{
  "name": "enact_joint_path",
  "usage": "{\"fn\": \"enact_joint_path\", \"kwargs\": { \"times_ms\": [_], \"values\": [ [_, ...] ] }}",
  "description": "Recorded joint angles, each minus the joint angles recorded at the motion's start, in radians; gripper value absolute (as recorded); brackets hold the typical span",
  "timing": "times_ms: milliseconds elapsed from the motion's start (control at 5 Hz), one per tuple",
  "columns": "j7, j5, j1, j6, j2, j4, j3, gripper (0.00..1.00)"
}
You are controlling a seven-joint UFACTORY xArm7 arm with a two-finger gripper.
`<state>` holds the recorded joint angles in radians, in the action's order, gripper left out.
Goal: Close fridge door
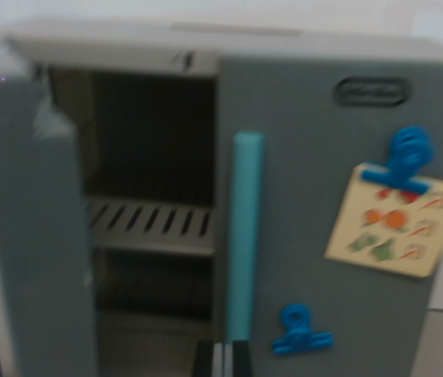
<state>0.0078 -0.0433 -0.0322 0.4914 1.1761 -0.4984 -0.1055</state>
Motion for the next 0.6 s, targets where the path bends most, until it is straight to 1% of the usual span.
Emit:
{"fn": "enact_joint_path", "kwargs": {
  "times_ms": [200, 400, 600],
  "values": [
    [0.0, 0.0, 0.0, 0.0, -0.029, 0.0, -0.043, 1.0],
    [0.0, 0.0, 0.0, 0.0, -0.029, 0.0, -0.043, 1.0],
    [0.0, 0.0, 0.0, 0.0, -0.06, -0.003, -0.093, 1.0]
  ]
}}
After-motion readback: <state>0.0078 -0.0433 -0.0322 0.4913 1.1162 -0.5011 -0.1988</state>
